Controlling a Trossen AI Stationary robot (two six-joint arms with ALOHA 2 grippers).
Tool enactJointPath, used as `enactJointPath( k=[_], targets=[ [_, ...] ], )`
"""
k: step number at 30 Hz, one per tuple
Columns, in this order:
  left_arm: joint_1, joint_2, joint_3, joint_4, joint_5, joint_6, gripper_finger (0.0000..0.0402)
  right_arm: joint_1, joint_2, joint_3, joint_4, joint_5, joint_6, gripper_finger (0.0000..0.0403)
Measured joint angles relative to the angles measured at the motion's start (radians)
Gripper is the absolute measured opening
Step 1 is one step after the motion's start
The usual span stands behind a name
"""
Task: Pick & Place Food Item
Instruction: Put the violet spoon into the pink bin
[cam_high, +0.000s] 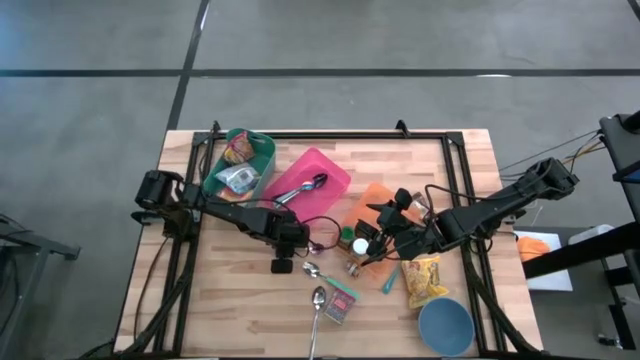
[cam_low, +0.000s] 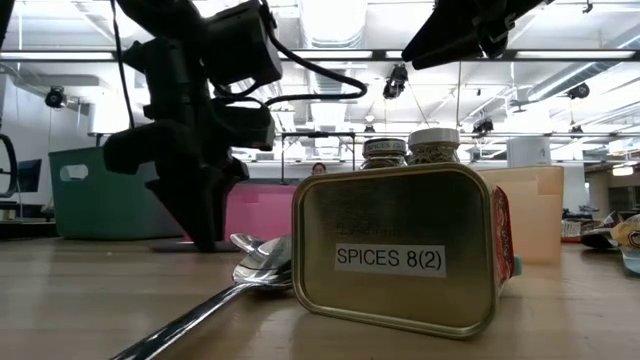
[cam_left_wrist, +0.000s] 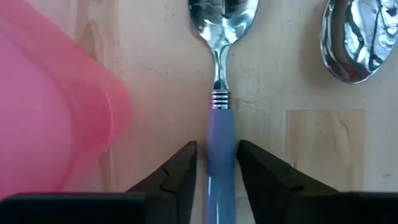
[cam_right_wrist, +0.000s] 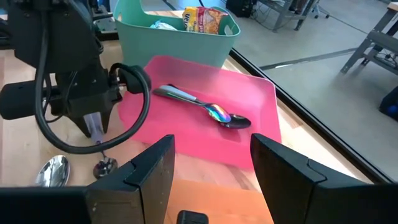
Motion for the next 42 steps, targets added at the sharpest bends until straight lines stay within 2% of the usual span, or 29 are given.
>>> enactJointPath(
  k=[9,19,23,34,38,42],
  targets=[
    [-0.002,0.008,0.060,-0.047,-0.034,0.003,0.0201,0.000,0.000,0.000,-0.001,-0.001,0.005,0.0208],
    [-0.015,0.009,0.050,-0.039,-0.031,0.060,0.0207,0.000,0.000,0.000,-0.003,-0.003,0.006,0.0208],
    [-0.015,0.009,0.046,-0.039,-0.014,0.055,0.0180,0.000,0.000,0.000,-0.003,-0.025,0.009,0.0208],
    [-0.016,0.008,0.047,-0.046,-0.003,0.011,0.0030,0.000,0.000,0.000,-0.002,-0.027,0.009,0.0208],
    [-0.016,0.002,0.050,-0.042,0.008,-0.017,0.0004,0.000,0.000,0.000,-0.001,-0.027,0.008,0.0208],
    [-0.017,0.004,0.050,-0.039,0.030,-0.023,0.0001,0.000,-0.001,0.000,-0.001,-0.029,0.008,0.0208]
  ],
)
